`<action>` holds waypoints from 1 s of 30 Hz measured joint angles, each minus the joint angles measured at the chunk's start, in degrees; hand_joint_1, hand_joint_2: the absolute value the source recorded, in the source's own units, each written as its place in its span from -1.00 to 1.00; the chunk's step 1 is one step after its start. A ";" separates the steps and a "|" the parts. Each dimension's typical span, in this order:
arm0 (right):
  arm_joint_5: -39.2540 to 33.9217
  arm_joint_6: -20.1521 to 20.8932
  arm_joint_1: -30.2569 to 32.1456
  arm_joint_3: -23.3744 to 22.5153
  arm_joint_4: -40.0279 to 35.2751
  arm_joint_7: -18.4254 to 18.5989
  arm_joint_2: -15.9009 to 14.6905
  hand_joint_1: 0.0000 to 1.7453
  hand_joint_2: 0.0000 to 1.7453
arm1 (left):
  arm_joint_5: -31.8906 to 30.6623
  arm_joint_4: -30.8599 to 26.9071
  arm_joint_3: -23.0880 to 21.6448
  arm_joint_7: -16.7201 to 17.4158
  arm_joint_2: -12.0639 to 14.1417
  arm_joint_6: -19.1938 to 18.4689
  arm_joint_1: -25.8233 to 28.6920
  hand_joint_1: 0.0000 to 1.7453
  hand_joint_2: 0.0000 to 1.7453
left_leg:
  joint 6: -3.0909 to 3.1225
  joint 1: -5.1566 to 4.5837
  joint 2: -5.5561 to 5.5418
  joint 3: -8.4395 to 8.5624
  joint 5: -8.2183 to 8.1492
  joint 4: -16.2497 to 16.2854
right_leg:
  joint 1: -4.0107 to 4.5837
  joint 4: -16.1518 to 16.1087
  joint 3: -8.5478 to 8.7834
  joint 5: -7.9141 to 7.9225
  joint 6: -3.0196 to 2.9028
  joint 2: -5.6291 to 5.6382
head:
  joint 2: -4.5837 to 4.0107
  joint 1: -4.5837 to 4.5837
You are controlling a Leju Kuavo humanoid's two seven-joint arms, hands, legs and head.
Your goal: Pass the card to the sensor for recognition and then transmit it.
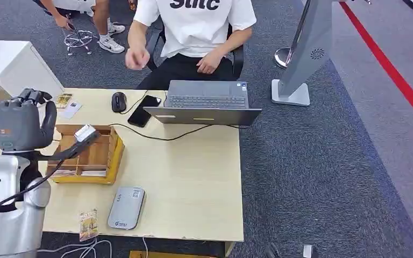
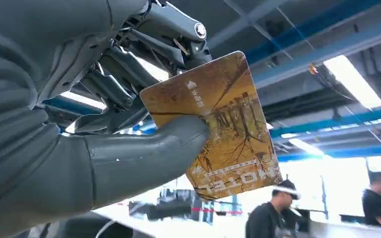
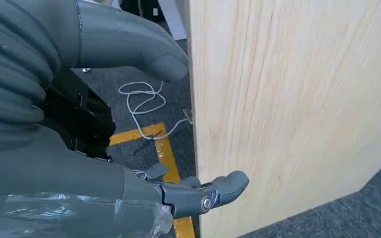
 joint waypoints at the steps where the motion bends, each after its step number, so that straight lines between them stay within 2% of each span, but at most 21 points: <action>1: 0.24 -0.15 -0.15 0.28 0.00 0.11 0.04 -1.00 1.00 | -1.07 1.63 0.24 0.96 0.06 -0.22 -1.80 1.00 1.00 | -0.02 0.00 0.00 0.00 0.01 0.00 | 0.00 0.01 0.00 0.01 0.00 0.00 | -0.02 0.02; 7: 0.94 -0.96 -0.81 1.68 0.00 0.42 0.15 -1.00 1.00 | -2.26 8.23 1.34 2.17 0.87 0.37 -6.88 1.00 1.00 | -0.06 0.00 0.02 0.00 0.04 0.00 | 0.00 0.03 -0.02 0.04 -0.06 0.04 | -0.02 0.00; 16: -0.90 0.72 -0.98 1.92 0.00 0.68 0.37 -1.00 1.00 | -3.68 13.12 1.66 2.28 0.96 1.55 -7.53 1.00 1.00 | -0.06 -0.01 0.03 -0.01 0.04 0.00 | -0.01 0.02 -0.04 0.04 -0.06 0.06 | 0.00 -0.02; 19: -0.28 -0.07 -0.95 1.99 0.00 0.70 0.39 -1.00 1.00 | -3.79 14.11 1.69 2.28 0.94 1.55 -7.53 1.00 1.00 | -0.06 -0.01 0.11 -0.01 0.04 0.00 | -0.01 0.03 -0.05 0.05 -0.05 0.16 | -0.02 0.00; 20: -0.65 0.28 -0.94 1.99 0.00 0.68 0.39 -1.00 1.00 | -3.77 14.36 1.71 2.28 0.94 1.55 -7.53 -0.80 1.00 | -0.06 -0.01 0.12 -0.01 0.04 0.00 | -0.01 0.03 -0.07 0.05 -0.05 0.17 | -0.02 -0.02; 21: -0.98 0.66 -0.94 1.99 0.00 0.57 0.44 -1.00 1.00 | -3.79 14.52 1.75 2.28 0.94 1.53 -7.52 -1.00 1.00 | -0.06 -0.01 0.13 -0.01 0.04 0.00 | -0.01 0.03 -0.08 0.06 -0.05 0.19 | -0.02 0.00; 25: -0.44 -0.35 -0.97 2.06 0.00 0.72 0.50 -1.00 1.00 | -3.11 14.85 2.04 2.02 0.94 2.75 -7.37 -1.00 1.00 | -0.06 -0.01 0.10 -0.04 0.03 0.00 | -0.01 0.03 -0.08 0.04 -0.05 0.13 | 0.00 -0.02; 30: -0.59 -0.26 -0.92 2.10 0.00 0.53 0.63 -1.00 1.00 | 0.41 13.07 3.28 -0.48 0.68 8.18 -5.10 -1.00 1.00 | -0.07 0.00 0.10 -0.07 0.01 -0.01 | -0.01 0.02 -0.11 0.03 -0.06 0.12 | 0.00 0.00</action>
